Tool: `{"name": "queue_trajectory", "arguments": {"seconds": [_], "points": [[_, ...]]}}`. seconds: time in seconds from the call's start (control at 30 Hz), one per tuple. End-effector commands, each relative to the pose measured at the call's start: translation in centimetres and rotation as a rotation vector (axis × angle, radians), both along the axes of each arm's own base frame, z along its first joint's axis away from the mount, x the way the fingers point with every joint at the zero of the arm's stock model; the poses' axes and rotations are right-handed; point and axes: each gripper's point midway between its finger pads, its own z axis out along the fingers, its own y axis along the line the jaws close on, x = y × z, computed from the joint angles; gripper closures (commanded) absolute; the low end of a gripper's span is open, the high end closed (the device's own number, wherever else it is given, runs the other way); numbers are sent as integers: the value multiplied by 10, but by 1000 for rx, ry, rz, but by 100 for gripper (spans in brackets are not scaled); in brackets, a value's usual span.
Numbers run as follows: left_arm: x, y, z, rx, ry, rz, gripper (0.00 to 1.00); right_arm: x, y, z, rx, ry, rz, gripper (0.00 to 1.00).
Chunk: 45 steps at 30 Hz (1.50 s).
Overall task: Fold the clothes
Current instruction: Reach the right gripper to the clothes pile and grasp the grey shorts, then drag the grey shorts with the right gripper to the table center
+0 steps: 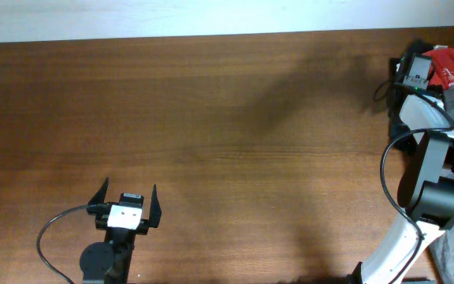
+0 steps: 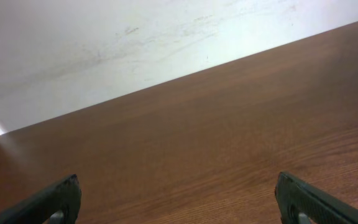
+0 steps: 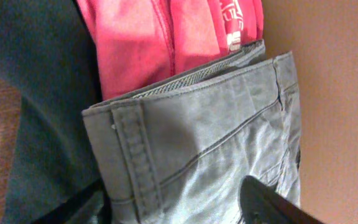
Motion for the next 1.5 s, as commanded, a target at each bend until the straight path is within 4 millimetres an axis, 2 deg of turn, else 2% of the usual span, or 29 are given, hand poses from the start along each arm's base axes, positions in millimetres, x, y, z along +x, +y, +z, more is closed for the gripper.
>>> {"name": "queue_trajectory", "arguments": {"seconds": [0.0, 0.07, 0.23, 0.53, 0.6, 0.7, 0.8, 0.87, 1.13, 1.27, 1.47], "points": [[0, 2, -1, 13, -3, 10, 1, -2, -9, 4, -26, 0, -32, 33], [0, 2, -1, 13, -3, 10, 1, -3, -10, 3, -20, 0, -31, 28], [0, 2, -1, 13, -3, 10, 1, -4, -11, 0, 6, -11, -36, 28], [0, 2, -1, 13, -3, 10, 1, -5, -11, -3, 24, -13, -30, 76], [0, 2, -1, 13, -3, 10, 1, -6, -13, -1, 17, -30, -59, 84], [0, 2, -1, 13, -3, 10, 1, -7, -15, 2, 4, -39, -77, 87], [0, 2, -1, 13, -3, 10, 1, -6, -16, 15, -2, -89, -103, 91], [0, 2, -1, 13, -3, 10, 1, -5, -19, 31, -9, -164, -148, 96], [0, 2, -1, 13, -3, 10, 1, -10, -15, 82, 18, -348, -223, 96], [0, 2, -1, 13, -3, 10, 1, -5, 1, 96, 108, -393, -168, 96], [0, 2, -1, 13, -3, 10, 1, 25, 75, 116, 271, -443, 45, 96]]}}
